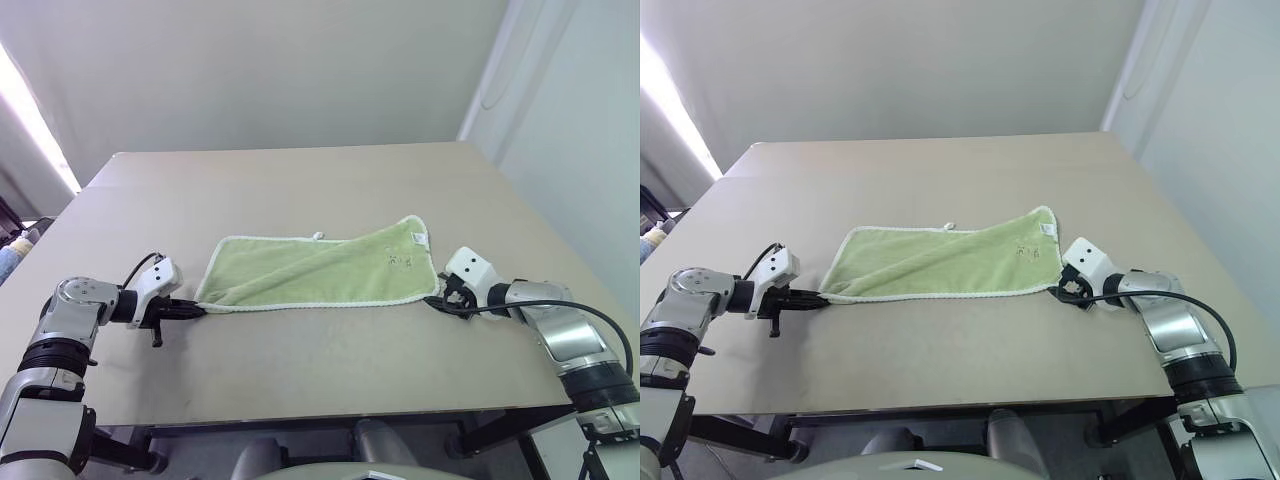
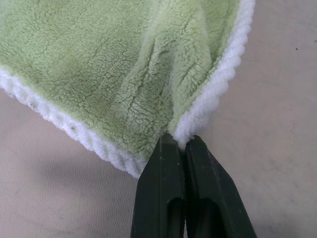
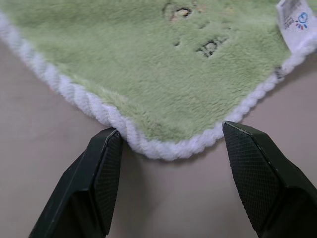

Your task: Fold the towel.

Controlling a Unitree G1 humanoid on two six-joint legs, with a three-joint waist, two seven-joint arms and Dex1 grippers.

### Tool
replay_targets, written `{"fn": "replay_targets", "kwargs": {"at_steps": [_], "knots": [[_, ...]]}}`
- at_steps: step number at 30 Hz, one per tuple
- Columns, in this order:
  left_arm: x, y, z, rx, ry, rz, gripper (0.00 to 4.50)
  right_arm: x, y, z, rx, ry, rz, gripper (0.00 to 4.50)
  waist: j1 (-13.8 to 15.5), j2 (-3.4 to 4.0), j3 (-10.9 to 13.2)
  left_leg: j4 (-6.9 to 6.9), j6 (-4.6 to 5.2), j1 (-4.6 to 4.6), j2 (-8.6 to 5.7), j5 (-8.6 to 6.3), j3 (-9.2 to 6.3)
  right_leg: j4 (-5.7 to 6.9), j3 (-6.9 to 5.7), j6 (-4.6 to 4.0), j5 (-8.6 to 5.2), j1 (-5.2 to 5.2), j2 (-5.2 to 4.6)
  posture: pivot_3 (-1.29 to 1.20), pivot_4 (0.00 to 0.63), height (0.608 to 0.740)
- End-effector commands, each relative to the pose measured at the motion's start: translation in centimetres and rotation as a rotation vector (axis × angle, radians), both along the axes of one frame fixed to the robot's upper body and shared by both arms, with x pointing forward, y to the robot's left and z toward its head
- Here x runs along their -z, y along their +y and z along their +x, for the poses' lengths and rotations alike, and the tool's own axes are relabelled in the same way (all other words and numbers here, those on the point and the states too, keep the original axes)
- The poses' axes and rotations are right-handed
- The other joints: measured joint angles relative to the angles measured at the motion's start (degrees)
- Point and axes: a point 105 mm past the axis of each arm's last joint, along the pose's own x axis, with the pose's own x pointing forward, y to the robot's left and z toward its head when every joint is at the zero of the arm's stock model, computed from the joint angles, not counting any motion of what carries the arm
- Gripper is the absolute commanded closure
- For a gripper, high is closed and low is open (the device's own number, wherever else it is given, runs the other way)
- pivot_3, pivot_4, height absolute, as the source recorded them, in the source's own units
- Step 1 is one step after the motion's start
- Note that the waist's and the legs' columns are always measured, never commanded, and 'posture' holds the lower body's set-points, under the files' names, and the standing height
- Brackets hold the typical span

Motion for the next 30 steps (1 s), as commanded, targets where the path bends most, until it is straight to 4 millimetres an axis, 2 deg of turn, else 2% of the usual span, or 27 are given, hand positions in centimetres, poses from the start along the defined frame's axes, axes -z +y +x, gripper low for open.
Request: {"fn": "replay_targets", "kwargs": {"at_steps": [1,8,9,11,13,18,21,24,27,30], "knots": [[0.2,-0.5,-0.1,0.0,0.018,0.018,4.5,-1.1,0.8,0.5,-0.039,-0.055,0.002,1.81,0.09,0.02,0.01,0.0,0.0,0.0,0.0,0.0,0.0,0.0,0.0,0.0,0.0,0.01,-0.01,0.0,0.0,0.712],[-1.1,-1.1,0.1,0.001,0.007,0.016,4.5,-1.6,1.3,-0.1,-0.082,-0.064,0.015,4.29,0.44,0.02,0.02,-0.34,0.04,-0.11,-0.12,-0.02,-0.06,0.05,0.04,0.01,0.01,-0.09,-0.02,0.0,0.0,0.712],[-1.5,-1.1,0.2,-0.005,0.002,0.011,4.5,-1.8,1.3,-0.2,-0.085,-0.064,0.018,4.46,0.51,0.0,0.03,-0.43,0.04,-0.11,-0.14,-0.01,-0.06,0.05,0.04,0.01,0.01,-0.13,-0.01,0.0,0.0,0.712],[-2.3,-1.3,0.6,-0.027,-0.009,-0.014,4.5,-2.2,1.2,-0.3,-0.093,-0.067,0.026,4.46,0.56,-0.06,0.07,-0.55,0.05,-0.16,-0.15,-0.01,-0.06,0.05,0.06,0.01,0.01,-0.24,0.01,0.0,0.0,0.712],[-3.7,-1.6,1.5,-0.074,-0.027,-0.072,4.5,-3.5,1.5,-0.5,-0.103,-0.085,0.074,4.46,0.5,-0.12,0.11,-0.7,0.06,-0.18,-0.16,0.0,-0.05,0.05,0.1,0.0,0.01,-0.34,0.06,0.0,0.0,0.712],[-7.9,-1.2,4.5,-0.21,-0.113,-0.212,4.5,-9.8,2.4,-0.3,-0.116,-0.183,0.305,4.46,0.35,-0.21,0.19,-0.76,0.07,-0.67,-0.15,0.01,-0.11,0.14,0.11,-0.01,0.05,-0.88,0.17,0.0,0.0,0.712],[-10.9,-0.6,6.7,-0.3,-0.199,-0.299,4.5,-13.7,1.8,1.1,-0.068,-0.29,0.403,4.46,0.1,-0.22,0.2,-0.74,0.07,-0.68,-0.16,0.01,-0.08,0.09,0.12,-0.02,0.06,-0.88,0.15,0.0,0.0,0.712],[-13.1,-0.2,8.4,-0.359,-0.273,-0.353,4.5,-16.3,1.0,2.4,-0.014,-0.37,0.461,4.46,0.1,-0.23,0.19,-0.77,0.07,-0.65,-0.17,0.01,-0.08,0.08,0.12,-0.03,0.07,-0.88,0.16,0.0,0.0,0.712],[-15.5,-0.1,10.2,-0.417,-0.365,-0.399,4.5,-18.1,-0.2,5.0,0.111,-0.471,0.477,4.46,0.11,-0.24,0.2,-0.81,0.08,-0.68,-0.16,0.01,-0.09,0.04,0.11,-0.04,0.07,-0.89,0.17,0.0,0.0,0.712],[-17.1,0.0,12.0,-0.509,-0.449,-0.422,4.5,-18.3,-0.7,7.2,0.199,-0.512,0.456,4.46,0.18,-0.24,0.2,-0.79,0.07,-0.79,-0.18,0.01,-0.08,0.0,0.12,-0.04,0.1,-0.95,0.13,0.0,0.0,0.712]]}}
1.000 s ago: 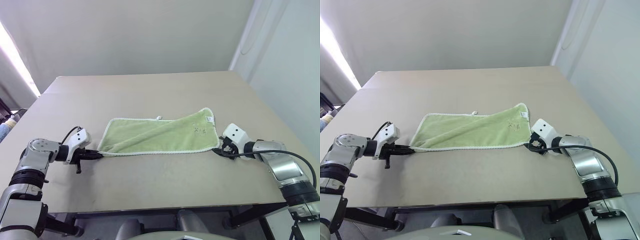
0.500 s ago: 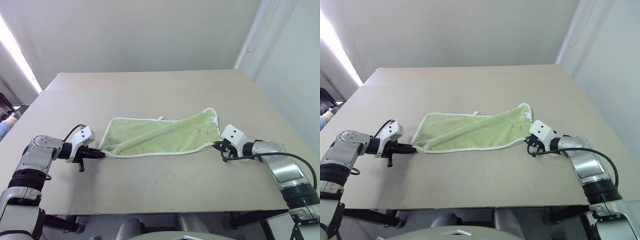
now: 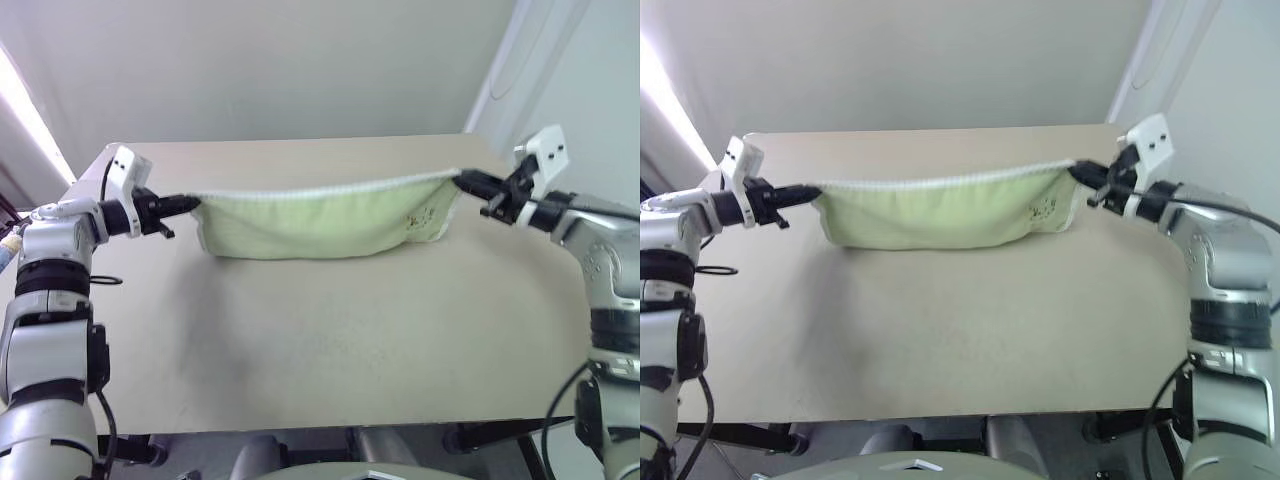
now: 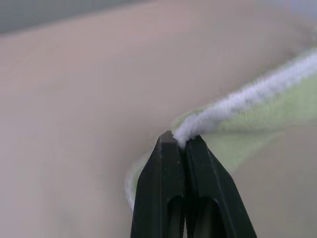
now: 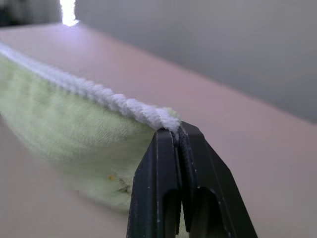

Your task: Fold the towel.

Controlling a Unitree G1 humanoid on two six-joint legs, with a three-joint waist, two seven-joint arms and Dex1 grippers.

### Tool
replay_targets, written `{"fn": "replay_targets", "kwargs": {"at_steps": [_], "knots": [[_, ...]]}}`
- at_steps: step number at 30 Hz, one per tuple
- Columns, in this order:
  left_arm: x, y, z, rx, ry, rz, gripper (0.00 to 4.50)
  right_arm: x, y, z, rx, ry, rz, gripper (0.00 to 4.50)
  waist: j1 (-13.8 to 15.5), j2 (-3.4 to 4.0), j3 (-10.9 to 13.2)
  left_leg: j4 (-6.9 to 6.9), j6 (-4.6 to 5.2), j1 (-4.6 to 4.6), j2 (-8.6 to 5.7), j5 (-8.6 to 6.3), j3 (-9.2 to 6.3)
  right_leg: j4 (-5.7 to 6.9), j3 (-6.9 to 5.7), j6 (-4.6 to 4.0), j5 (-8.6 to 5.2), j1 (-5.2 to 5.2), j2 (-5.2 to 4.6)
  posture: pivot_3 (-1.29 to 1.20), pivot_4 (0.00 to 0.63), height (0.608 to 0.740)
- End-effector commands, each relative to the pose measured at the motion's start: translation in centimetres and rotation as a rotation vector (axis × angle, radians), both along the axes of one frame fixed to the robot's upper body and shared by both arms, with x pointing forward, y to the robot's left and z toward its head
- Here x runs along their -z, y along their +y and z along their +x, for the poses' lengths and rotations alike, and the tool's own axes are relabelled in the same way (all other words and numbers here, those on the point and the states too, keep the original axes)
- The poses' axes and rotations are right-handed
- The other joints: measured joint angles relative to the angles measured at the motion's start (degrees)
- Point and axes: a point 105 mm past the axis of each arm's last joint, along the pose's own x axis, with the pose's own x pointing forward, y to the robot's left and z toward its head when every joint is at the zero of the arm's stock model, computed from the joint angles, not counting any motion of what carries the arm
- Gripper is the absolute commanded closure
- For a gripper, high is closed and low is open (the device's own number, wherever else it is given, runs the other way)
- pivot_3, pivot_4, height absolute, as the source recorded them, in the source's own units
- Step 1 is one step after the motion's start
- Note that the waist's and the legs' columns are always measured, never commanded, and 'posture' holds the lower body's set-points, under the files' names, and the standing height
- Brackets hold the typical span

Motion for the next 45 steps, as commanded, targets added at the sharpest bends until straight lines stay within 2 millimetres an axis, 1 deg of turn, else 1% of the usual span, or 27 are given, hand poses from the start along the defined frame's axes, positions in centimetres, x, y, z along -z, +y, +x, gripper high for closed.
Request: {"fn": "replay_targets", "kwargs": {"at_steps": [1,4,7,9,13,15,17,20,22,24,26,27,31,32,35,38,41,45], "knots": [[-3.4,0.5,2.1,-0.136,-0.138,-0.021,4.5,-1.1,-0.9,2.4,0.13,-0.067,-0.023,4.46,0.03,0.0,0.0,0.0,0.0,-0.05,-0.01,0.0,0.0,-0.01,0.0,0.07,0.04,-0.03,-0.01,0.0,0.0,0.712],[-4.6,0.4,3.4,-0.239,-0.201,0.007,4.5,-1.5,-1.2,4.4,0.214,-0.101,-0.027,4.46,0.01,0.01,0.0,-0.01,0.0,-0.16,-0.02,0.0,0.0,-0.02,0.01,0.09,0.2,-0.12,-0.02,0.0,0.0,0.712],[-6.4,0.5,4.6,-0.358,-0.277,0.024,4.5,-3.4,-2.1,6.1,0.317,-0.163,0.006,4.46,-0.02,0.01,0.01,-0.04,0.0,-0.28,-0.03,0.0,0.03,0.0,0.05,0.09,0.3,-0.28,-0.03,0.0,0.0,0.712],[-7.4,0.6,4.9,-0.404,-0.315,0.034,4.5,-4.5,-2.6,6.7,0.361,-0.203,0.016,4.46,-0.04,0.02,0.01,-0.08,0.0,-0.34,-0.03,0.0,0.05,0.01,0.08,0.1,0.3,-0.37,-0.02,0.0,0.0,0.712],[-9.6,0.5,5.1,-0.441,-0.38,0.029,4.5,-7.1,-3.9,6.9,0.42,-0.283,0.045,4.46,-0.12,0.02,0.01,-0.16,0.0,-0.46,-0.04,0.0,0.06,0.05,0.1,0.1,0.3,-0.55,-0.01,0.0,0.0,0.712],[-10.1,0.5,5.0,-0.421,-0.394,0.045,4.5,-7.4,-4.1,6.7,0.394,-0.28,0.055,4.46,-0.1,0.02,0.01,-0.21,0.0,-0.45,-0.04,0.0,0.07,0.04,0.1,0.09,0.3,-0.55,-0.01,0.0,0.0,0.712],[-9.8,0.5,4.7,-0.373,-0.388,0.077,4.5,-6.8,-3.9,6.1,0.322,-0.258,0.032,4.46,-0.12,0.02,0.01,-0.21,0.0,-0.44,-0.04,0.0,0.08,0.04,0.1,0.1,0.3,-0.53,-0.02,0.0,0.0,0.712],[-8.0,0.4,3.6,-0.228,-0.336,0.152,4.5,-4.8,-3.2,4.2,0.191,-0.203,-0.02,4.46,-0.11,0.02,0.0,-0.22,0.01,-0.47,-0.05,0.0,0.06,0.03,0.1,0.12,0.28,-0.52,-0.01,0.0,0.0,0.712],[-6.3,0.7,2.7,-0.142,-0.279,0.183,4.5,-3.0,-2.7,2.4,0.117,-0.144,-0.048,4.46,-0.14,0.03,0.0,-0.22,0.03,-0.43,-0.05,-0.02,0.06,0.06,0.1,0.14,0.24,-0.49,0.0,0.0,0.0,0.712],[-4.4,1.2,1.7,-0.079,-0.219,0.202,4.5,-1.4,-2.0,0.0,0.036,-0.076,-0.047,4.46,-0.11,0.04,0.0,-0.2,0.03,-0.43,-0.05,-0.02,0.07,0.12,0.1,0.15,0.22,-0.49,0.0,0.0,0.0,0.712],[-3.1,1.8,1.0,-0.051,-0.168,0.197,4.5,-0.3,-1.7,-1.6,0.005,-0.024,-0.056,4.46,-0.23,0.04,0.01,-0.15,0.03,-0.41,-0.05,-0.02,0.08,0.23,0.12,0.13,0.21,-0.52,0.0,0.0,0.0,0.712],[-2.6,1.9,0.7,-0.04,-0.152,0.195,4.5,0.0,-1.6,-2.1,0.001,-0.008,-0.063,4.46,-0.26,0.03,0.02,-0.09,0.03,-0.41,-0.05,-0.01,0.08,0.28,0.12,0.13,0.21,-0.52,0.0,0.0,0.0,0.712],[0.7,2.6,-2.0,0.092,-0.015,0.213,4.5,1.0,-1.2,-4.7,-0.044,0.06,-0.062,4.46,-0.17,0.0,0.01,0.04,0.03,-0.2,-0.05,-0.01,0.12,0.53,0.17,0.2,0.08,-0.45,0.04,0.0,0.0,0.712],[1.3,2.9,-2.6,0.112,0.013,0.214,4.5,1.6,-1.2,-5.5,-0.064,0.093,-0.077,4.46,-0.08,-0.01,0.0,0.05,0.02,-0.14,-0.05,-0.01,0.12,0.6,0.17,0.07,-0.01,-0.41,0.05,0.0,0.0,0.712],[2.1,3.5,-4.1,0.139,0.061,0.206,4.5,2.8,-0.8,-7.8,-0.125,0.167,-0.106,4.46,0.09,-0.03,0.0,0.06,0.02,-0.09,-0.03,0.0,0.11,0.74,0.17,-0.16,-0.18,-0.19,0.06,0.0,0.0,0.712],[2.7,4.1,-5.3,0.148,0.1,0.206,4.5,3.4,-0.4,-9.8,-0.182,0.215,-0.119,4.46,0.07,-0.04,0.0,0.15,0.02,-0.06,-0.02,0.0,0.09,0.78,0.15,-0.18,-0.19,-0.16,0.05,0.0,0.0,0.712],[3.9,4.6,-7.9,0.196,0.176,0.221,4.5,4.4,-0.1,-12.4,-0.239,0.293,-0.144,4.46,-0.11,-0.07,-0.02,0.25,0.03,-0.09,-0.01,-0.01,0.1,0.76,0.16,-0.16,-0.2,-0.17,0.03,0.0,0.0,0.712],[5.2,5.3,-10.3,0.21,0.249,0.25,4.5,4.9,0.6,-14.7,-0.293,0.354,-0.161,4.46,0.02,-0.12,-0.02,0.25,0.02,-0.04,0.04,-0.01,0.14,0.76,0.16,-0.16,-0.2,-0.16,0.04,0.0,0.0,0.712]]}}
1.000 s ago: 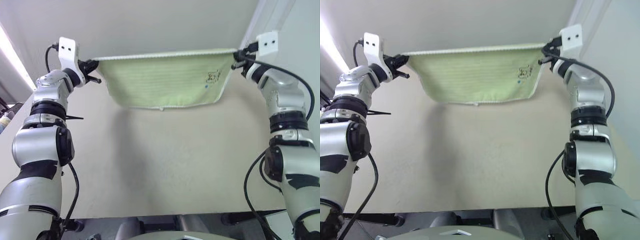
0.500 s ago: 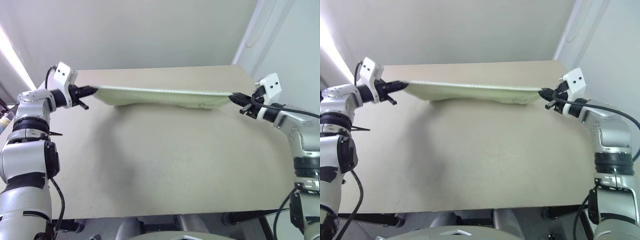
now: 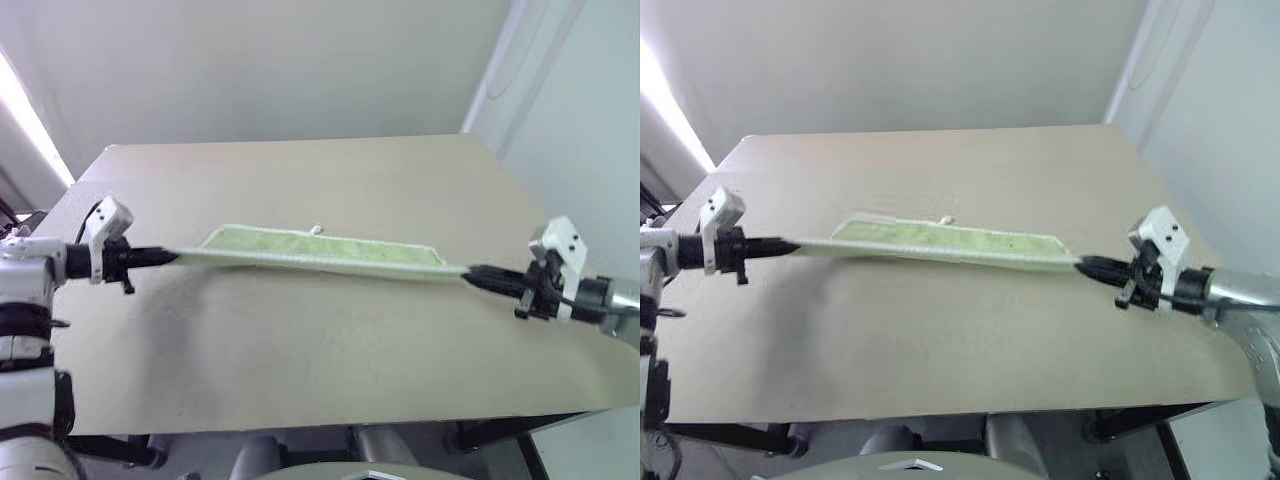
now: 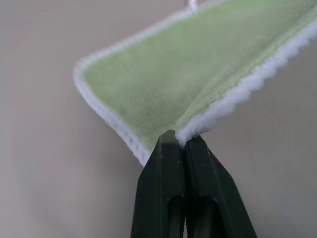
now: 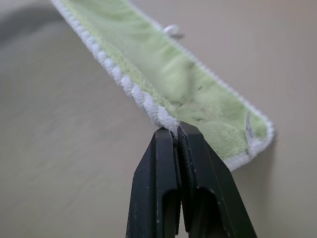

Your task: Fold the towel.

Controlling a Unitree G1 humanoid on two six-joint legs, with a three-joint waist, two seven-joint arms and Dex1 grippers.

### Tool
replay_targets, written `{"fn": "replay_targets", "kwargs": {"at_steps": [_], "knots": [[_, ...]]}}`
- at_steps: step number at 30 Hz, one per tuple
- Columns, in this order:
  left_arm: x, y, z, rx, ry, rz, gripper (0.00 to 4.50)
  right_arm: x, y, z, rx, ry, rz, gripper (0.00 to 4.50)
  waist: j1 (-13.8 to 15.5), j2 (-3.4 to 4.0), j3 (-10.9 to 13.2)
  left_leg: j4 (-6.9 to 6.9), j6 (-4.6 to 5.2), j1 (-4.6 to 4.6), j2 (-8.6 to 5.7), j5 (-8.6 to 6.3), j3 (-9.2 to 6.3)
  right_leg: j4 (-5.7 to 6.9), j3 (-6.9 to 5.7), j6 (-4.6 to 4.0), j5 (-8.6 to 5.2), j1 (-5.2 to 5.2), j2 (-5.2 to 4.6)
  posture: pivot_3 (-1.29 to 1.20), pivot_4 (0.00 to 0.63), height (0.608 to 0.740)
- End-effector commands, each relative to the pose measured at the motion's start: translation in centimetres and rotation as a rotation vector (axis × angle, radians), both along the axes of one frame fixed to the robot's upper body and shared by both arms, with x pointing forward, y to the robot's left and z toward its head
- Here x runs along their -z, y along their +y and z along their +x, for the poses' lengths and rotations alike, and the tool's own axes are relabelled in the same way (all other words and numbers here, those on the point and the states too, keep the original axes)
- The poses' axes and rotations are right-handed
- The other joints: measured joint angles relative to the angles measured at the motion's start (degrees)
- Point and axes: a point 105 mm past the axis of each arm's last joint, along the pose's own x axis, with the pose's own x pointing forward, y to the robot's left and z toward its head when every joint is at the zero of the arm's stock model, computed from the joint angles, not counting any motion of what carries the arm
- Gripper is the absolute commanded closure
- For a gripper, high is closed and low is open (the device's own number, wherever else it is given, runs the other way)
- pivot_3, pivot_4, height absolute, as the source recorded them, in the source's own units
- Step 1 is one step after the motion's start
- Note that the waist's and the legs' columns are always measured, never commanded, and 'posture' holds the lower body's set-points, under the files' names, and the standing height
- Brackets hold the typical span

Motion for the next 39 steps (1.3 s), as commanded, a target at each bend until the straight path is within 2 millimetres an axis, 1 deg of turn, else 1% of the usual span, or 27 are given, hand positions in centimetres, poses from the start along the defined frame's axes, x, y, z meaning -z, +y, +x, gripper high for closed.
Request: {"fn": "replay_targets", "kwargs": {"at_steps": [1,3,7,10,12,15,18,19,21,25,28,32,37,39], "knots": [[-1.1,1.3,-1.3,-0.015,-0.016,0.055,4.5,-1.3,0.5,-1.7,-0.055,-0.02,-0.047,4.46,0.11,-0.04,0.0,0.04,0.0,0.07,0.0,0.0,-0.01,0.01,-0.01,0.0,0.0,0.0,0.0,0.0,0.0,0.712],[-0.4,1.6,-2.0,-0.014,0.007,0.081,4.5,-0.6,0.5,-2.6,-0.076,0.016,-0.075,4.46,0.24,-0.17,0.04,0.13,0.0,0.23,0.05,0.0,-0.07,0.03,-0.09,-0.01,0.0,0.08,0.01,0.0,0.0,0.712],[0.1,1.7,-3.3,0.005,0.044,0.088,4.5,1.2,-0.5,-4.1,-0.092,0.095,-0.151,4.46,0.54,-0.38,0.1,0.34,-0.04,0.4,0.11,-0.03,-0.08,-0.07,-0.15,-0.01,-0.01,0.34,-0.08,0.0,0.0,0.712],[-0.3,1.5,-3.3,0.003,0.041,0.076,4.5,1.5,-1.0,-4.7,-0.107,0.11,-0.174,4.46,0.46,-0.47,0.15,0.38,-0.06,0.43,0.14,-0.04,0.01,-0.17,-0.16,-0.01,-0.01,0.38,-0.2,0.0,0.0,0.712],[-0.9,1.2,-2.5,-0.019,0.012,0.05,4.5,1.7,-1.5,-4.5,-0.103,0.108,-0.198,4.46,0.31,-0.47,0.16,0.4,-0.07,0.43,0.17,-0.04,0.03,-0.29,-0.24,0.0,-0.01,0.4,-0.22,0.0,0.0,0.712],[-1.2,0.0,-0.6,-0.027,-0.021,0.026,4.5,1.8,-1.2,-2.6,-0.074,0.058,-0.177,4.46,0.13,-0.49,0.19,0.4,-0.09,0.46,0.28,-0.05,0.02,-0.53,-0.43,0.0,-0.01,0.5,-0.22,0.0,0.0,0.712],[-0.7,-1.1,1.2,-0.032,-0.023,0.015,4.5,2.4,-1.2,0.6,0.007,0.002,-0.152,4.46,0.03,-0.51,0.18,0.4,-0.18,0.49,0.59,-0.1,0.12,-0.99,-0.9,-0.01,0.0,0.67,-0.29,0.0,0.0,0.712],[-0.6,-1.6,1.7,-0.024,-0.026,0.009,4.5,2.8,-1.2,1.4,0.018,-0.002,-0.152,4.46,-0.02,-0.53,0.17,0.43,-0.17,0.5,0.65,-0.1,0.15,-1.02,-1.11,-0.03,0.01,0.7,-0.37,0.0,0.0,0.712],[-0.2,-2.5,2.8,-0.015,-0.019,0.009,4.5,3.7,-1.1,2.6,0.027,-0.001,-0.155,4.46,0.05,-0.52,0.18,0.42,-0.08,0.59,0.65,-0.04,0.29,-1.0,-1.14,-0.08,0.05,0.73,-0.42,0.0,0.0,0.712],[1.0,-3.7,4.5,-0.008,0.003,0.051,4.5,5.2,-0.8,4.3,0.032,-0.001,-0.179,4.46,0.23,-0.54,0.17,0.4,-0.12,0.31,0.53,-0.1,0.15,-0.64,-1.05,-0.12,0.3,0.42,-0.27,0.0,0.0,0.712],[1.4,-4.0,6.1,-0.077,-0.003,0.055,4.5,5.2,-0.6,5.8,0.058,-0.018,-0.163,4.46,0.41,-0.53,0.17,0.39,0.0,-0.09,0.53,-0.17,-0.01,-0.41,-1.04,-0.18,0.41,-0.01,-0.07,0.0,0.0,0.712],[1.3,-4.2,7.1,-0.131,-0.007,0.027,4.5,5.7,-1.3,7.3,0.118,-0.026,-0.176,4.46,0.44,-0.53,0.17,0.41,0.04,-0.13,0.53,-0.19,-0.01,-0.25,-1.03,-0.19,0.44,-0.11,-0.06,0.0,0.0,0.712],[1.9,-4.1,7.4,-0.157,-0.006,0.05,4.5,6.8,-1.9,8.7,0.175,-0.014,-0.209,4.46,0.37,-0.53,0.17,0.58,0.04,-0.07,0.52,-0.18,0.0,-0.16,-1.01,-0.22,0.36,-0.06,-0.08,0.0,0.0,0.712],[1.9,-4.1,7.6,-0.172,-0.014,0.048,4.5,6.9,-1.8,9.1,0.181,-0.016,-0.195,4.46,0.36,-0.53,0.17,0.65,0.03,-0.05,0.51,-0.18,0.0,-0.09,-0.99,-0.25,0.38,-0.05,-0.08,0.0,0.0,0.712]]}}
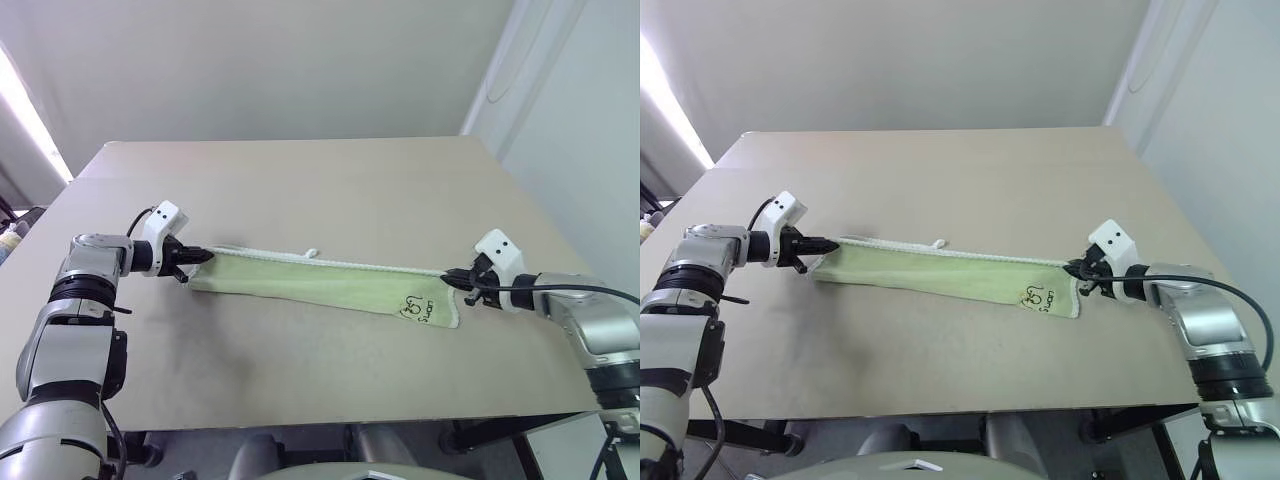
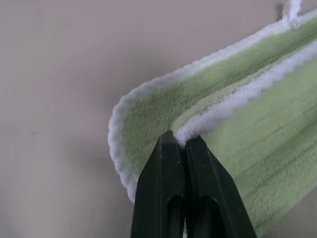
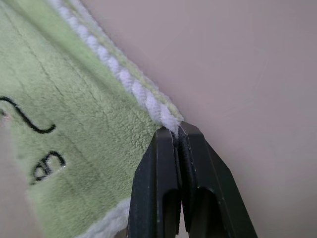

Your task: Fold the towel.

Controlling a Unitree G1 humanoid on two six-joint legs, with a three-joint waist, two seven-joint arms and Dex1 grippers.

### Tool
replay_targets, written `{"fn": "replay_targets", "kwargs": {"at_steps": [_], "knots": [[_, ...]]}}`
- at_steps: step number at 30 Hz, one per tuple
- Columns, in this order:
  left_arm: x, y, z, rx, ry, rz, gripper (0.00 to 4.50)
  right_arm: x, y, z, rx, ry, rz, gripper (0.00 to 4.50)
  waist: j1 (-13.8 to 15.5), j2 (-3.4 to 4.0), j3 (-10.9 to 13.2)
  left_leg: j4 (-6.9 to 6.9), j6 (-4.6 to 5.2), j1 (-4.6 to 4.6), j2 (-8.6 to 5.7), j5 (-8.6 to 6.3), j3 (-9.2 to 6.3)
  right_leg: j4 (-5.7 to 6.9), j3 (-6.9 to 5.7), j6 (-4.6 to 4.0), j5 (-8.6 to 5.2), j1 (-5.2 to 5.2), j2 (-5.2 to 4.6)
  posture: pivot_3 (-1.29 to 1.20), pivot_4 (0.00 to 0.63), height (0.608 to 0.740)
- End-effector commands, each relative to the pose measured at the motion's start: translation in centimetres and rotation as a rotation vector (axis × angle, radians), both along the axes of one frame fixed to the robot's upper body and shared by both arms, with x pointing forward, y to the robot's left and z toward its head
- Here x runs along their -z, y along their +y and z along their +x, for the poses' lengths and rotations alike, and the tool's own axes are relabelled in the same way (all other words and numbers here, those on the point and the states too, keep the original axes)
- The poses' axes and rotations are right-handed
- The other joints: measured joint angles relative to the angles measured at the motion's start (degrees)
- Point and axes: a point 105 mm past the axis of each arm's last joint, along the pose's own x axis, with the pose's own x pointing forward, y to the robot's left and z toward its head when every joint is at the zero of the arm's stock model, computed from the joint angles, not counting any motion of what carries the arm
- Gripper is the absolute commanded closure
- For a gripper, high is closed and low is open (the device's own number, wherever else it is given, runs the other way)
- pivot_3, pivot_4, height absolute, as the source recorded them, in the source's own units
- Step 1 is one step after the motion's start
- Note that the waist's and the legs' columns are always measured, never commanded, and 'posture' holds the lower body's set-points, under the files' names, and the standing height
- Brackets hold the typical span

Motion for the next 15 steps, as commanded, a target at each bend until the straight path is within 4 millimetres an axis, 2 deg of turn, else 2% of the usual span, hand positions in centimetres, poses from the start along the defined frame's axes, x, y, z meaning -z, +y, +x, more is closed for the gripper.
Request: {"fn": "replay_targets", "kwargs": {"at_steps": [1,6,10,15], "knots": [[-1.5,0.3,1.1,-0.036,-0.065,0.004,4.5,-1.0,-0.1,1.3,0.024,-0.056,-0.003,4.46,-0.01,0.0,0.0,0.01,0.0,0.0,0.0,0.0,0.0,0.03,0.0,-0.01,0.01,0.0,0.0,0.0,0.0,0.712],[-1.2,0.6,1.4,-0.095,-0.078,0.006,4.5,-0.6,-0.1,2.1,0.046,-0.049,0.002,4.46,-0.18,0.0,0.0,0.02,0.0,0.02,0.0,0.01,-0.02,0.09,0.0,-0.02,0.02,0.0,0.02,0.0,0.0,0.712],[-1.9,0.6,2.2,-0.141,-0.125,-0.001,4.5,-0.8,0.5,2.1,0.023,-0.056,0.023,4.46,-0.21,0.0,0.0,0.02,0.0,-0.01,0.0,0.0,-0.03,0.07,0.0,0.0,0.03,0.0,0.02,0.0,0.0,0.712],[-1.6,0.7,2.4,-0.153,-0.127,0.025,4.5,-0.7,1.0,1.9,-0.004,-0.037,0.026,4.46,-0.28,0.0,0.0,0.02,0.0,0.01,0.0,0.01,-0.03,0.08,0.0,0.0,0.04,0.0,0.02,0.0,0.0,0.712]]}}
